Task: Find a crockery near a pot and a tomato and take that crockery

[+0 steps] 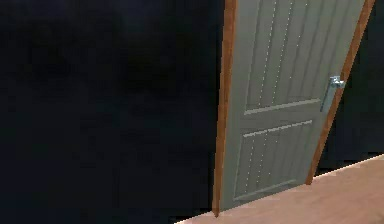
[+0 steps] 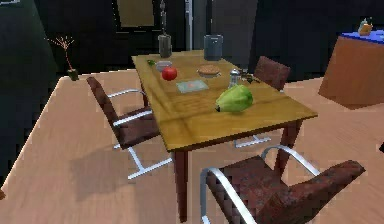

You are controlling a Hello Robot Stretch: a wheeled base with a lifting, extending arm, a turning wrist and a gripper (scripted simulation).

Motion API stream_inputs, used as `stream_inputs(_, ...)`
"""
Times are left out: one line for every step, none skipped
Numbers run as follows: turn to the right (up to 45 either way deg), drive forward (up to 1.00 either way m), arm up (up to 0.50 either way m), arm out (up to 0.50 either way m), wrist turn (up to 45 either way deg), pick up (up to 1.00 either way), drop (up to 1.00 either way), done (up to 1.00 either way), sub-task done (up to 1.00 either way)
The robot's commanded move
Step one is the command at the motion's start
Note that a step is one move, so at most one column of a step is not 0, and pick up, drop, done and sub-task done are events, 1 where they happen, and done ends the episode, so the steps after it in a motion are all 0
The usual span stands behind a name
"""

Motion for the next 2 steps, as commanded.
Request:
stream_inputs(-18.0,0.00,0.00,0.00,0.0,0.00,0.00,0.00,0.00)
stream_inputs(0.0,0.05,0.00,0.00,0.0,0.00,0.00,0.00,0.00)
